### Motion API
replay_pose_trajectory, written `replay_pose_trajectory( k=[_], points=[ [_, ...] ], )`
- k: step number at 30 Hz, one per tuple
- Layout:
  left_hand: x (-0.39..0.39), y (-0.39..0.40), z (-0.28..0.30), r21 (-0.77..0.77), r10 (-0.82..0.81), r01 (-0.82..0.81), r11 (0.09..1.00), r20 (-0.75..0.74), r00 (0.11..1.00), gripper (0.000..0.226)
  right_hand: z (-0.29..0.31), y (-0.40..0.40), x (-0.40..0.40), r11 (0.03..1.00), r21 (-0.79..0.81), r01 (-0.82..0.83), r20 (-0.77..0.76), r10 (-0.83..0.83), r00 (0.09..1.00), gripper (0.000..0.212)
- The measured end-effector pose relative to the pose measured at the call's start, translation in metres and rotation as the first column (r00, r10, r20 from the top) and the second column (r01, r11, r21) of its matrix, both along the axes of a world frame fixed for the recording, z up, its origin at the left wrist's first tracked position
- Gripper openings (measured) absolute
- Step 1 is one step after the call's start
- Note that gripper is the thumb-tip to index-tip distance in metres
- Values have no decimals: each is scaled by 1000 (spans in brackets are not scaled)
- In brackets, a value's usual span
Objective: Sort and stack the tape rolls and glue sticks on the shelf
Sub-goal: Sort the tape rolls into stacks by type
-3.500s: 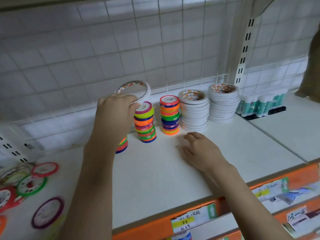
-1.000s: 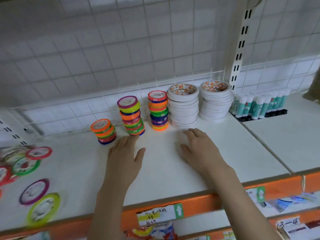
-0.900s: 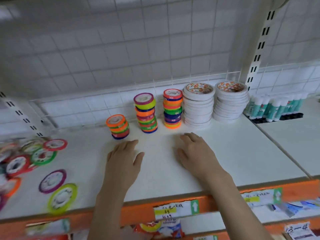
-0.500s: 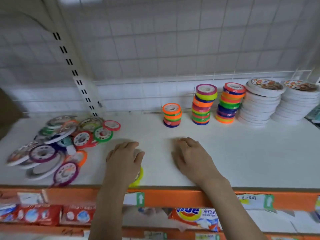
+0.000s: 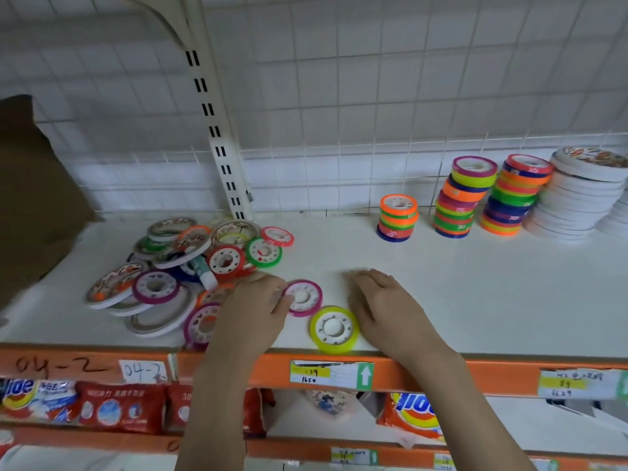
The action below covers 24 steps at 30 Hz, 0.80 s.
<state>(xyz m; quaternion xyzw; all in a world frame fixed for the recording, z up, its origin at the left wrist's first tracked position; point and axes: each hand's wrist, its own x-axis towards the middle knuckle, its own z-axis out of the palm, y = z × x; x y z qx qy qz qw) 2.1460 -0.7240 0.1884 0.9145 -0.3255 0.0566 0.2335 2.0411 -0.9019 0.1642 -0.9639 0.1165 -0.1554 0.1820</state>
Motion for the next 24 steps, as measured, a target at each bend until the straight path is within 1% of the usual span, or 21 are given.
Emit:
replay_pose_trajectory(
  k=[4, 7, 9, 12, 16, 18, 21, 24],
  points=[
    [-2, -5, -1, -8, -113, 113, 994, -23, 993, 21, 2, 0, -4, 1000, 4, -6, 11, 6, 1000, 34],
    [-2, -10, -5, 71, -134, 138, 988, -63, 989, 27, 4, -1, -10, 1000, 2, -2, 15, 2, 1000, 34],
    [0, -11, -8, 101, -117, 126, 987, -93, 989, 31, 6, -2, -14, 1000, 7, -9, 10, 9, 1000, 35],
    [4, -11, -12, 109, -101, 111, 988, -99, 990, 33, 10, -3, -19, 996, 23, -90, -10, 91, 996, 47],
    [5, -7, -12, 46, -62, 66, 997, -80, 995, 34, 14, -4, -24, 974, 82, -212, -24, 214, 976, 44],
    [4, -2, -12, 25, -43, 45, 999, -66, 997, 34, 15, -3, -24, 959, 107, -262, -47, 268, 962, 46],
    [2, 7, -12, 7, -15, 15, 1000, -61, 998, 34, 15, 0, -21, 946, 161, -283, -114, 303, 946, 49],
    [3, 14, -14, 9, 12, -12, 1000, -60, 998, 34, 14, 1, -18, 945, 181, -271, -137, 297, 945, 44]
  ],
)
